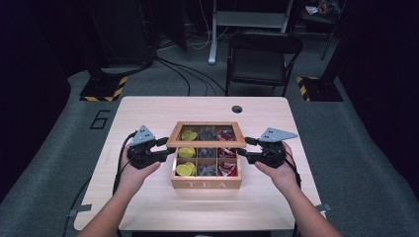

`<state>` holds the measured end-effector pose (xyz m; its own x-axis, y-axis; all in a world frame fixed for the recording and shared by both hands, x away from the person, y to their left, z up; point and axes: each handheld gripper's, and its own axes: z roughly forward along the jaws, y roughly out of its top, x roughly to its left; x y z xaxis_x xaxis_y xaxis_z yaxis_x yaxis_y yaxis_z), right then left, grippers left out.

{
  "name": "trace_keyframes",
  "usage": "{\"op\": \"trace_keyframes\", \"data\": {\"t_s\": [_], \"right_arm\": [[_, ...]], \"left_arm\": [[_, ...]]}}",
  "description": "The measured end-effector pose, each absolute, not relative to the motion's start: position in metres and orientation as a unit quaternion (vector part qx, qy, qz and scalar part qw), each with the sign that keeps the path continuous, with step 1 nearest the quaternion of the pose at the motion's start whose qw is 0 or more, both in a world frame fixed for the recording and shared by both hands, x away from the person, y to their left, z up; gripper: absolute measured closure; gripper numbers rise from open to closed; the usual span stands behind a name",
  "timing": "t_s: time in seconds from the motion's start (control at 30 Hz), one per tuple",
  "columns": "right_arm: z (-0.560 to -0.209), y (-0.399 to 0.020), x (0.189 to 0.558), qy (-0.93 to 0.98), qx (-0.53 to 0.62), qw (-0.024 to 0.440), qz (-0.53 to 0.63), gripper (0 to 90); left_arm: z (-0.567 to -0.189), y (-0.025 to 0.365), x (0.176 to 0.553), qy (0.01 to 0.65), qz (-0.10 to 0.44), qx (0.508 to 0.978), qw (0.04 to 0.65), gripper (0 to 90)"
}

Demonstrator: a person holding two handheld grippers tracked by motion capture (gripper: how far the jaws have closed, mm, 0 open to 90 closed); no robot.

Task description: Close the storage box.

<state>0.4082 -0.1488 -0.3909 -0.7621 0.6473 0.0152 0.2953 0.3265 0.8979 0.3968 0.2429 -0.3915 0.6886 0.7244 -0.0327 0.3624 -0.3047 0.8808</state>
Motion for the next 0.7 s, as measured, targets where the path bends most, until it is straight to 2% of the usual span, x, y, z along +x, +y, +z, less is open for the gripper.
{"op": "trace_keyframes", "data": {"t_s": [0.7], "right_arm": [[-0.415,-0.149,0.389,0.786,0.303,0.179,0.508,48.0]], "left_arm": [[-0.415,0.242,0.383,0.342,0.187,0.794,0.466,54.3]]}}
